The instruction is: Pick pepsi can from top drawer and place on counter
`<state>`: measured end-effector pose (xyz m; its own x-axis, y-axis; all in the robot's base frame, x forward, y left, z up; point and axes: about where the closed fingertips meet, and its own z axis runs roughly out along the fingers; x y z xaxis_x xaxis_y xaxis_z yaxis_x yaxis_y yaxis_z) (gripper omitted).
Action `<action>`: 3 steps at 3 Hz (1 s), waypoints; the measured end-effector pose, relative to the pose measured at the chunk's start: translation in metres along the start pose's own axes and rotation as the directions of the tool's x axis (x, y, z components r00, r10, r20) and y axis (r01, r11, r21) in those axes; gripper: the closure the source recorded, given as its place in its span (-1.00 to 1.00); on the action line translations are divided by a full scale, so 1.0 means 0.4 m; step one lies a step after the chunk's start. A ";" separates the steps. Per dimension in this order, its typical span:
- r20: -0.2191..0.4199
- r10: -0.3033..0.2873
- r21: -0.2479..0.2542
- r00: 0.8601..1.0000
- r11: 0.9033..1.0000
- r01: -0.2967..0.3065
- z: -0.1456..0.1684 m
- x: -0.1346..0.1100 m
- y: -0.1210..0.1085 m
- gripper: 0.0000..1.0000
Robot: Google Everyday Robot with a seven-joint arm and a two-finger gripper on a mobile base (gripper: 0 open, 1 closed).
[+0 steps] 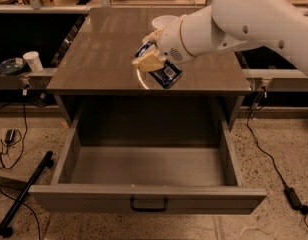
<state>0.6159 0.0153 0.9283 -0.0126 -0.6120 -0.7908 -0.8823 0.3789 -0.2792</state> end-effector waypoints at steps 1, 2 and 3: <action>0.008 -0.001 0.015 1.000 1.000 0.001 0.013 0.016 -0.039 1.00; 0.019 -0.002 0.025 1.000 1.000 0.002 0.027 0.031 -0.071 1.00; 0.027 -0.004 0.045 1.000 0.999 0.002 0.033 0.050 -0.112 1.00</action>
Offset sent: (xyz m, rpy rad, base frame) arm 0.0495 -0.0210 -0.0138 0.0281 -0.0369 -0.0247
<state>0.6613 -0.0046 0.9176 0.0035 -0.5940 -0.8044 -0.8605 0.4081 -0.3051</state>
